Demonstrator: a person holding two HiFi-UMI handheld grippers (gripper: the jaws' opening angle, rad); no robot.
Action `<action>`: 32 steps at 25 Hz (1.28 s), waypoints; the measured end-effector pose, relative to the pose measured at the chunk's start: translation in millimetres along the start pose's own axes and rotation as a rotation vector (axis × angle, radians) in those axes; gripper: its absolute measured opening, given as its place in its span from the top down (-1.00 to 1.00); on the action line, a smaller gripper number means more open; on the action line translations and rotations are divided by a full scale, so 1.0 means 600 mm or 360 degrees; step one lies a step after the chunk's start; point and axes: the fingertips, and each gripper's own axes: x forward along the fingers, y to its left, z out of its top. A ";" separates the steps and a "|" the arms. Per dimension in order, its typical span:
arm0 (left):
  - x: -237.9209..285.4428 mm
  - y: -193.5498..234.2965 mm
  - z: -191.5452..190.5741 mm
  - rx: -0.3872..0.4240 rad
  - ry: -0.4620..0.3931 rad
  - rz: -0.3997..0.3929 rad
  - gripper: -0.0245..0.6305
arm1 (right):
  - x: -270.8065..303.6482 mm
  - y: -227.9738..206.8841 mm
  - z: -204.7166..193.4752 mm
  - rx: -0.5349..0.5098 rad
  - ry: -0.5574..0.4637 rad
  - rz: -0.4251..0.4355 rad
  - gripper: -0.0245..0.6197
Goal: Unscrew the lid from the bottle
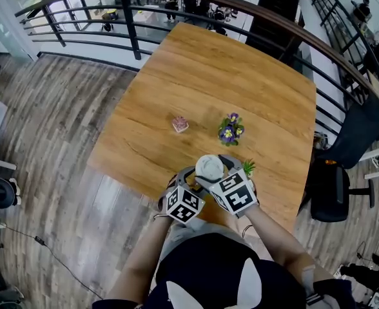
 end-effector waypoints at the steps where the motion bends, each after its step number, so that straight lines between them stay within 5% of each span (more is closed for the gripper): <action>1: 0.001 -0.001 0.000 0.0008 0.0002 -0.0003 0.03 | -0.001 0.000 -0.002 -0.0012 0.0004 0.0011 -0.35; 12: 0.000 -0.003 -0.002 0.0058 0.0027 -0.0070 0.06 | -0.004 0.007 -0.007 -0.0241 0.0067 0.0155 -0.34; 21: 0.001 -0.009 -0.003 0.0091 0.0034 -0.0120 0.06 | -0.010 0.025 -0.021 -0.0640 0.0235 0.0480 -0.34; 32: -0.001 -0.004 -0.004 0.0101 0.0043 -0.0141 0.06 | -0.012 0.035 -0.033 -0.1359 0.0529 0.0808 -0.35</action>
